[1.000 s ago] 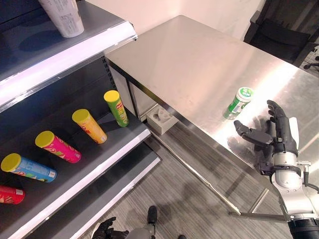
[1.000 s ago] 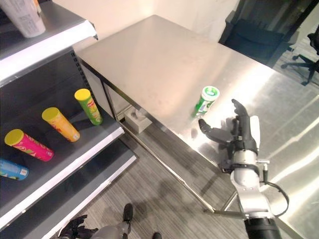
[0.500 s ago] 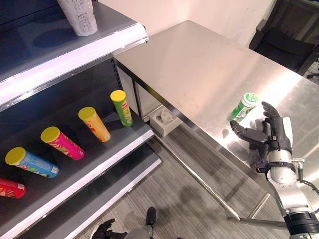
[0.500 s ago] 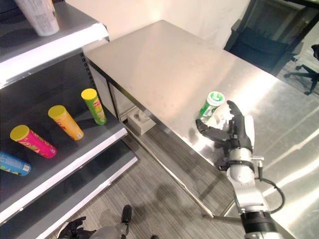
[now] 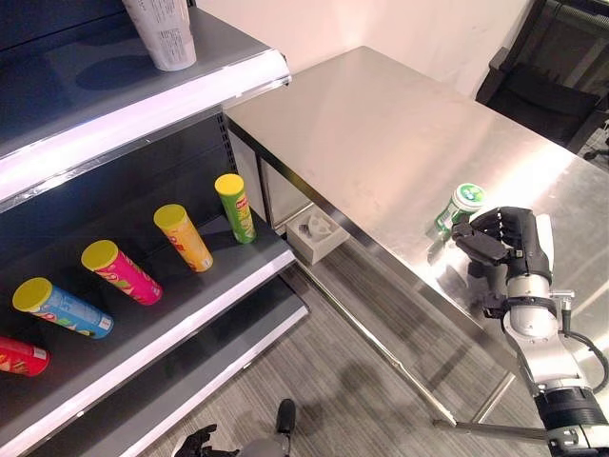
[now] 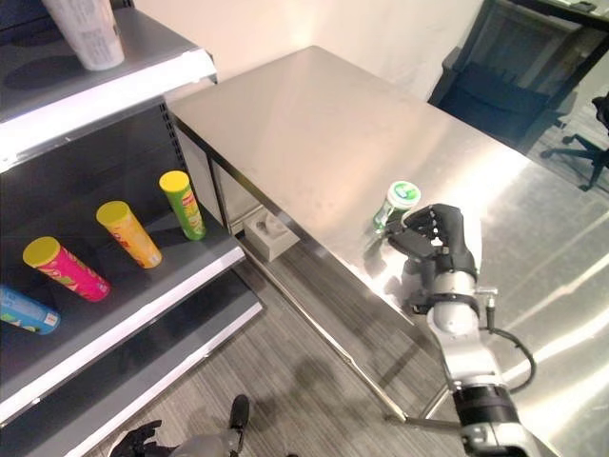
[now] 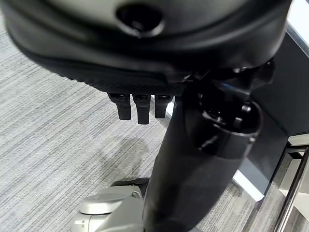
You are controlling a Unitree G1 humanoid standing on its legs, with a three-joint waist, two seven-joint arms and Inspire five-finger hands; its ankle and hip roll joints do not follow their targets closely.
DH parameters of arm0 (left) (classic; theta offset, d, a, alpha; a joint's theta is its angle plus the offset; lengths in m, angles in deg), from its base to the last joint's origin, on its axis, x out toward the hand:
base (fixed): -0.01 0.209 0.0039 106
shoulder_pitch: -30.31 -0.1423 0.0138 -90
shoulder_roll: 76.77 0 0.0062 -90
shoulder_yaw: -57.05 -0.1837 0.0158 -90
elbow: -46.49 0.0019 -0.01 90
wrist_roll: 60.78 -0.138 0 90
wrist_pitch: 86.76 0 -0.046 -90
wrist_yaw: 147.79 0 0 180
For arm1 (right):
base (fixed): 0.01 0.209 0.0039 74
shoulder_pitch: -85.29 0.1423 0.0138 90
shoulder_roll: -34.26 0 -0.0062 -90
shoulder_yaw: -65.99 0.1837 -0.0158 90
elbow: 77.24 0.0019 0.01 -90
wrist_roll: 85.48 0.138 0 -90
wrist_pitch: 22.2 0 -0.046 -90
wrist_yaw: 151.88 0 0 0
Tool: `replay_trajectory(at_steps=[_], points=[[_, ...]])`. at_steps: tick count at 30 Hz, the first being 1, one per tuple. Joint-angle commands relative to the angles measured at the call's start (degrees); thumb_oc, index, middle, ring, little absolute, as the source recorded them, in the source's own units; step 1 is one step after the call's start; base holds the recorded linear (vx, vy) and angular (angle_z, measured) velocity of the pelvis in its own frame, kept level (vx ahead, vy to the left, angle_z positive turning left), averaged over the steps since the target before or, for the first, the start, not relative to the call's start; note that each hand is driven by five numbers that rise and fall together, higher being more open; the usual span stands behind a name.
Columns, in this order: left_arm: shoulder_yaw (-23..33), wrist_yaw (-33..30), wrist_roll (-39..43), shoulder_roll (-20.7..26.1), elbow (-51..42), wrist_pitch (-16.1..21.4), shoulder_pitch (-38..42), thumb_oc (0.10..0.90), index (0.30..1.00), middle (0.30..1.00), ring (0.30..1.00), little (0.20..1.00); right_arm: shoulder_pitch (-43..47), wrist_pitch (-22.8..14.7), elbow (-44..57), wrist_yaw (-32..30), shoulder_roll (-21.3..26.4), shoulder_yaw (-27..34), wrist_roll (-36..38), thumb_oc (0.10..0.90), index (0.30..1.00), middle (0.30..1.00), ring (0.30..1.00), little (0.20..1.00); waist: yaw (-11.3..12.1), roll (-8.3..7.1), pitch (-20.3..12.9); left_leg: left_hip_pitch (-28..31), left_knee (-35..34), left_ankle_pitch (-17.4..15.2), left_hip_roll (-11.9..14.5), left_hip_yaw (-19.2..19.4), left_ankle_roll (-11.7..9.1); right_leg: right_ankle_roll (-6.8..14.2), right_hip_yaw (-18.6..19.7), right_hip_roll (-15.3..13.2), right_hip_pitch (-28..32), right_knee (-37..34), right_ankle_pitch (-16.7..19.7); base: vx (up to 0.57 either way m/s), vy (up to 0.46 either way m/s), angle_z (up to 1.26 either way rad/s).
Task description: Put the goods on the table back onto the shelves and tidy them up.
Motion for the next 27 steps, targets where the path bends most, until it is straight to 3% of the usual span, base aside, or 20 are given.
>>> replay_trajectory(at_steps=[1,2,3,17,27], points=[[-1.9,-0.7,0.5,1.6,1.1,0.3,1.0,0.800,0.900,0.900,0.900,0.900,4.7,-3.2,3.0,-2.6,4.6,0.7,0.7,0.569,0.554,0.554,0.554,0.554,1.8,1.11,-2.6,5.0,0.2,-7.7,2.4,0.3,-3.5,1.8,-1.0,-0.1,-4.7,0.6,3.2,0.00,0.000,0.00],[-1.9,-0.8,0.4,1.5,1.3,0.3,1.1,0.800,0.900,0.900,0.900,0.900,4.5,-3.1,3.3,-2.7,4.6,0.9,0.5,0.756,0.834,0.834,0.834,0.834,1.8,1.07,-2.6,5.0,0.2,-7.7,2.4,0.3,-3.5,1.8,-1.1,-0.1,-4.7,0.7,3.2,0.00,0.000,0.00],[-1.7,-0.8,0.3,1.5,1.5,0.3,1.1,0.800,0.900,0.900,0.900,0.900,4.1,-3.0,3.6,-2.6,4.6,1.1,0.0,0.800,0.900,0.900,0.900,0.900,1.8,1.08,-2.6,5.0,0.2,-7.7,2.4,0.2,-3.5,1.8,-1.1,-0.1,-4.7,0.7,3.2,0.00,0.000,0.00],[0.4,-1.9,-0.8,0.1,1.5,-0.1,0.8,0.800,0.900,0.900,0.900,0.900,-6.9,-2.2,15.6,-2.7,2.5,8.6,-7.2,0.800,0.900,0.900,0.900,0.900,0.2,1.37,-2.3,5.1,0.2,-7.9,2.5,0.1,-3.5,1.8,-1.3,-0.1,-4.8,0.9,3.0,0.00,-0.001,0.00],[-1.3,-1.5,-0.3,0.7,0.4,-0.1,0.6,0.800,0.900,0.900,0.900,0.900,-1.2,-1.5,8.5,-4.7,2.7,6.1,-3.8,0.800,0.900,0.900,0.900,0.900,0.6,1.75,-2.7,4.9,0.2,-8.1,2.4,0.1,-3.5,1.9,-1.4,-0.4,-4.9,0.6,3.2,0.00,-0.002,-0.01]])
